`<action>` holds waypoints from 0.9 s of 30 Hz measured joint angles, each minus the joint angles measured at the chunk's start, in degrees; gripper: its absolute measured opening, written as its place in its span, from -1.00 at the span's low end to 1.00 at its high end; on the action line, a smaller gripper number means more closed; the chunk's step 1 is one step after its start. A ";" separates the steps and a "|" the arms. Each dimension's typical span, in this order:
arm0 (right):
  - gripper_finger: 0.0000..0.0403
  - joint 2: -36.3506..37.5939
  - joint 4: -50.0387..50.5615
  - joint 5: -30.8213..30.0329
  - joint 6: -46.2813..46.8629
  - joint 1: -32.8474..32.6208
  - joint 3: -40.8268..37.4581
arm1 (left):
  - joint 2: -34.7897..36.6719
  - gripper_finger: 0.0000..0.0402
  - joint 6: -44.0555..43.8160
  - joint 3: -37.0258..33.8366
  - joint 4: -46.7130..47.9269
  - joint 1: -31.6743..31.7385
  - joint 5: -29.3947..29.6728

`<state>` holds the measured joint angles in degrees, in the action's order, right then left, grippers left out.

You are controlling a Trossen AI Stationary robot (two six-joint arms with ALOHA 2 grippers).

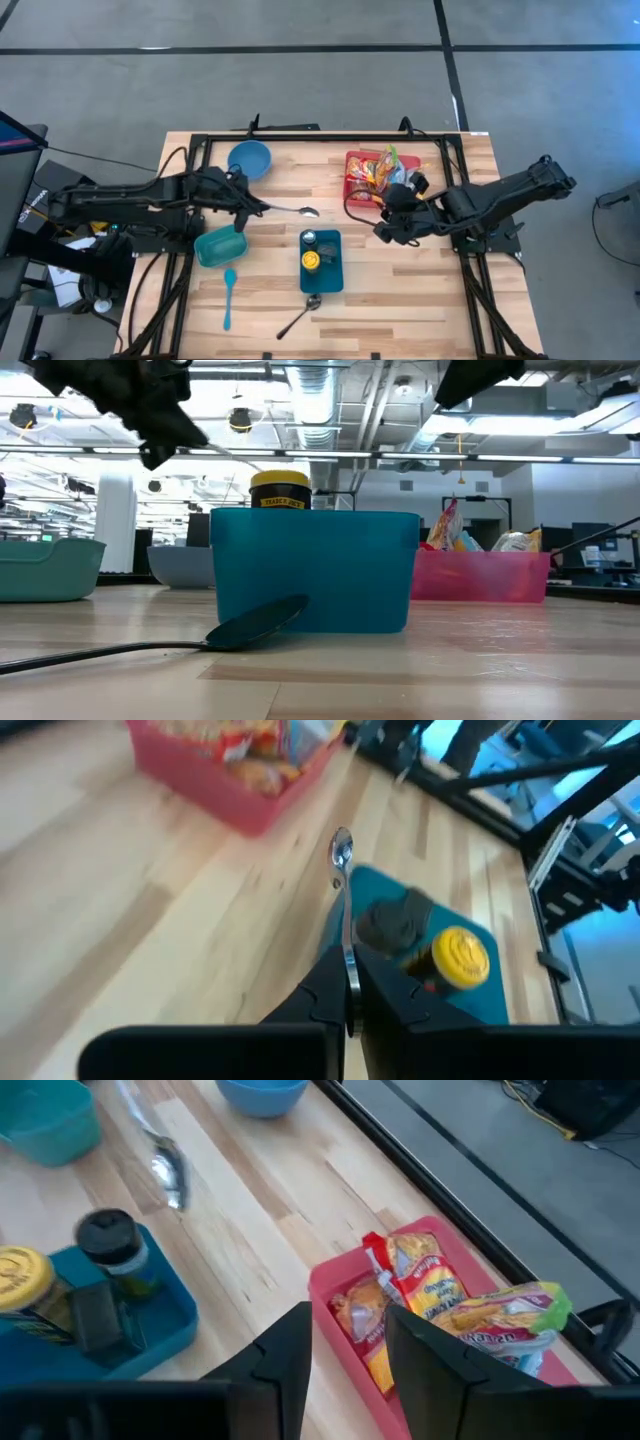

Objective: Pick & Place Food Item
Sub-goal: Put the silver spoon into the green bin

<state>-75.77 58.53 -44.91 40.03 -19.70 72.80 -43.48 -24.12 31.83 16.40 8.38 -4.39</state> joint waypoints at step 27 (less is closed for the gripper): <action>-0.39 -1.48 -0.27 -8.19 -0.09 0.98 0.03 | 1.95 -0.98 -0.89 16.91 32.52 -0.04 -3.00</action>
<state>-77.25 58.26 -53.10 39.94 -18.72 72.84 -41.53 -25.01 48.75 48.92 8.34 -7.39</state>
